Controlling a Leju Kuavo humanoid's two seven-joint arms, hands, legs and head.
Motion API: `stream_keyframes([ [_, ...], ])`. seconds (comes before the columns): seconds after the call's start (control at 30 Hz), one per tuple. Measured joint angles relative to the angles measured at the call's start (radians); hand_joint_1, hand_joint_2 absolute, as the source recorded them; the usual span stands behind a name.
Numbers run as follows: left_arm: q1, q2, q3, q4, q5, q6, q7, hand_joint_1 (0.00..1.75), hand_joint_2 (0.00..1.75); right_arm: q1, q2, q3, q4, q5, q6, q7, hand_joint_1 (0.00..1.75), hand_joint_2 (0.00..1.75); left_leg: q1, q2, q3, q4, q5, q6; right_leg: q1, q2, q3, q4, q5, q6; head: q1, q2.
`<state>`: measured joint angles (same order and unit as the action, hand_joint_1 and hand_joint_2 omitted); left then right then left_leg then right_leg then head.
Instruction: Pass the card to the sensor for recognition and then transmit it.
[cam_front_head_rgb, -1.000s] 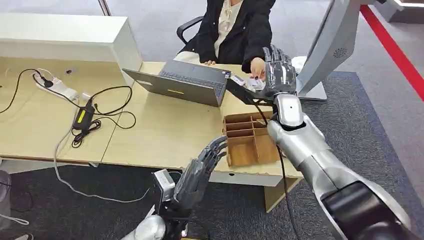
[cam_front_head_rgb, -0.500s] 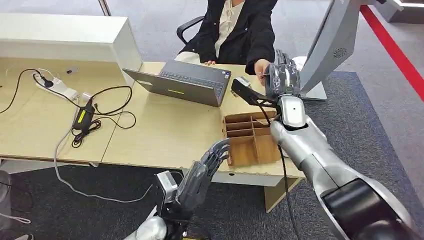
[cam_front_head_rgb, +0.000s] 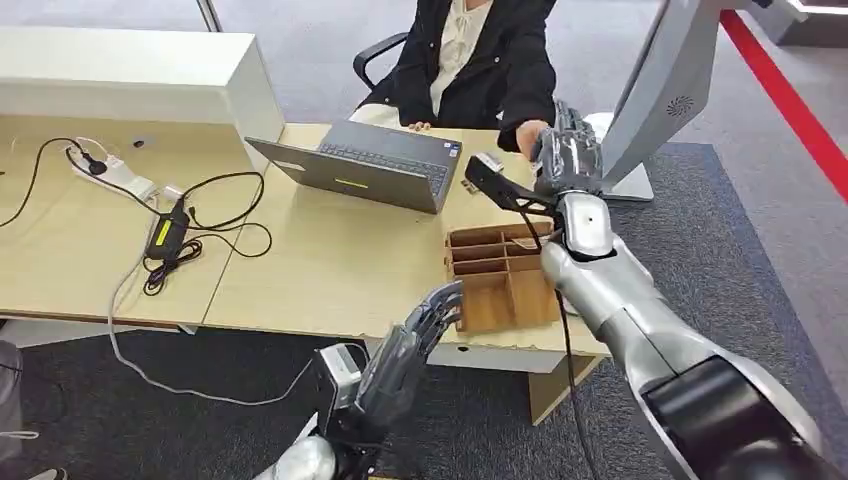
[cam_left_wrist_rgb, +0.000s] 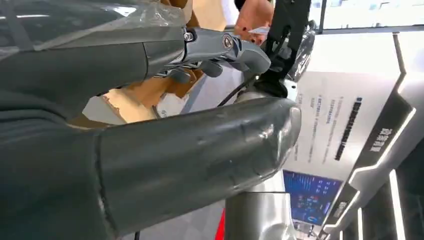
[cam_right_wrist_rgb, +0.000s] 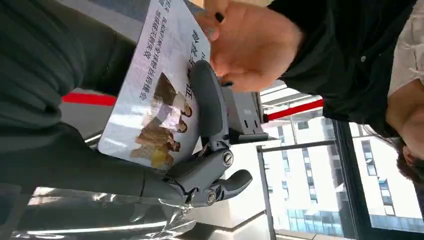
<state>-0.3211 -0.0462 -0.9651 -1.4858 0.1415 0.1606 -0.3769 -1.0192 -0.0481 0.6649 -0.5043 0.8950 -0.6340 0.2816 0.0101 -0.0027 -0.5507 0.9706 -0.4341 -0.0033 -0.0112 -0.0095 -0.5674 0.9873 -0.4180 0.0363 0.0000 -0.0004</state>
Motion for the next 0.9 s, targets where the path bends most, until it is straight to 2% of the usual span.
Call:
stream_keyframes([
  [0.2,0.019,0.0,0.0,-0.002,-0.025,0.035,0.01,0.0,0.0,0.028,0.003,-0.007,-0.046,-0.05,-0.058,-0.065,1.75,1.75,0.0,0.0,0.0,0.0,0.0,0.0,0.0,0.0,0.0,0.0,0.0,0.0,0.0,0.0],
  [0.33,0.035,0.0,0.0,-0.015,-0.047,0.056,0.024,0.0,0.0,0.071,-0.012,-0.019,-0.099,-0.052,-0.06,-0.042,1.75,1.75,0.0,0.0,0.0,0.0,0.0,0.0,0.0,0.0,0.0,0.0,0.0,0.0,0.0,0.0],
  [0.53,0.07,0.003,0.001,-0.048,-0.074,0.085,0.044,0.0,0.0,0.133,-0.072,-0.057,-0.149,-0.081,-0.061,-0.006,1.75,1.75,-0.001,0.0,0.0,0.0,0.0,0.0,-0.001,0.0,0.0,-0.001,0.0,0.0,0.0,0.0],
  [0.9,0.093,0.04,0.011,-0.087,-0.095,0.072,0.051,0.0,0.0,0.243,-0.165,-0.265,-0.215,-0.081,-0.063,-0.045,1.75,1.75,-0.001,0.0,0.0,0.0,0.0,0.0,-0.001,0.0,0.0,0.0,0.0,0.001,0.0,0.0],
])
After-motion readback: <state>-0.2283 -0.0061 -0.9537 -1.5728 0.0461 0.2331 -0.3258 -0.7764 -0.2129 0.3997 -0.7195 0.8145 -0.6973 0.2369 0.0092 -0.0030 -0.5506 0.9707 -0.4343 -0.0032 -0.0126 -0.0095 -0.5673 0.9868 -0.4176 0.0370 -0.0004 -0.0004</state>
